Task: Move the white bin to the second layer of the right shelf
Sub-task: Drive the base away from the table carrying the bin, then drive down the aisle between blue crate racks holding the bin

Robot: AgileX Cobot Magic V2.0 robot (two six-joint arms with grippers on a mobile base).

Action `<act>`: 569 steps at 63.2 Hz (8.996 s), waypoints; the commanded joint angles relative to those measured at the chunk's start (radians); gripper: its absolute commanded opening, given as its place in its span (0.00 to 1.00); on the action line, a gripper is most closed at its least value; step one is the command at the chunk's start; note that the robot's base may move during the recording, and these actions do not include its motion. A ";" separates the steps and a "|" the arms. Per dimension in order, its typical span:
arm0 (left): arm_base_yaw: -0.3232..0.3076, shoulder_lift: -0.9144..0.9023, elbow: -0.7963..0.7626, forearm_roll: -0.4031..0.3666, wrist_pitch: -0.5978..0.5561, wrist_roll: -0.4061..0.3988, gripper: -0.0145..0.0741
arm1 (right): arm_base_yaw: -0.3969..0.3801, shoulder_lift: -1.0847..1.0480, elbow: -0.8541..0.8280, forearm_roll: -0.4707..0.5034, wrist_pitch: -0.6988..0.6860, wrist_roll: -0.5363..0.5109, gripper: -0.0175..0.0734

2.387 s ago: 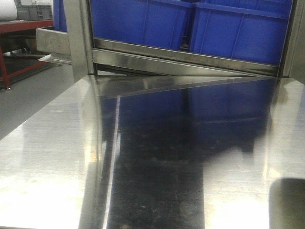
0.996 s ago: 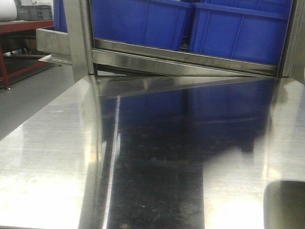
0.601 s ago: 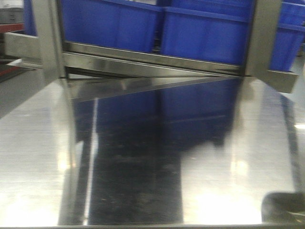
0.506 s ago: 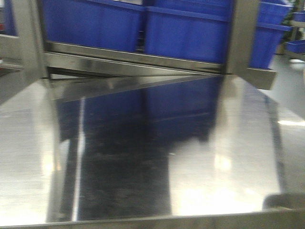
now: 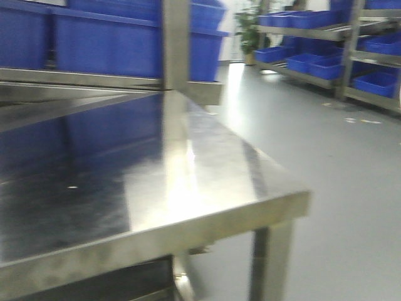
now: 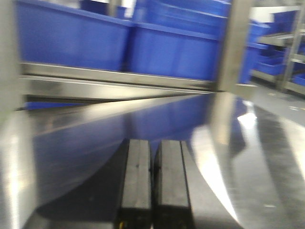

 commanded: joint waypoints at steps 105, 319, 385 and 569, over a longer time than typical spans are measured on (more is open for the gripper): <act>-0.007 -0.015 0.027 -0.005 -0.083 -0.005 0.26 | 0.002 0.000 -0.029 -0.007 -0.091 0.005 0.25; -0.007 -0.015 0.027 -0.005 -0.083 -0.005 0.26 | 0.002 0.002 -0.029 -0.006 -0.091 0.005 0.25; -0.007 -0.015 0.027 -0.005 -0.083 -0.005 0.26 | 0.002 0.002 -0.029 -0.006 -0.091 0.005 0.25; -0.007 -0.015 0.027 -0.005 -0.083 -0.005 0.26 | 0.002 0.002 -0.029 -0.006 -0.091 0.005 0.25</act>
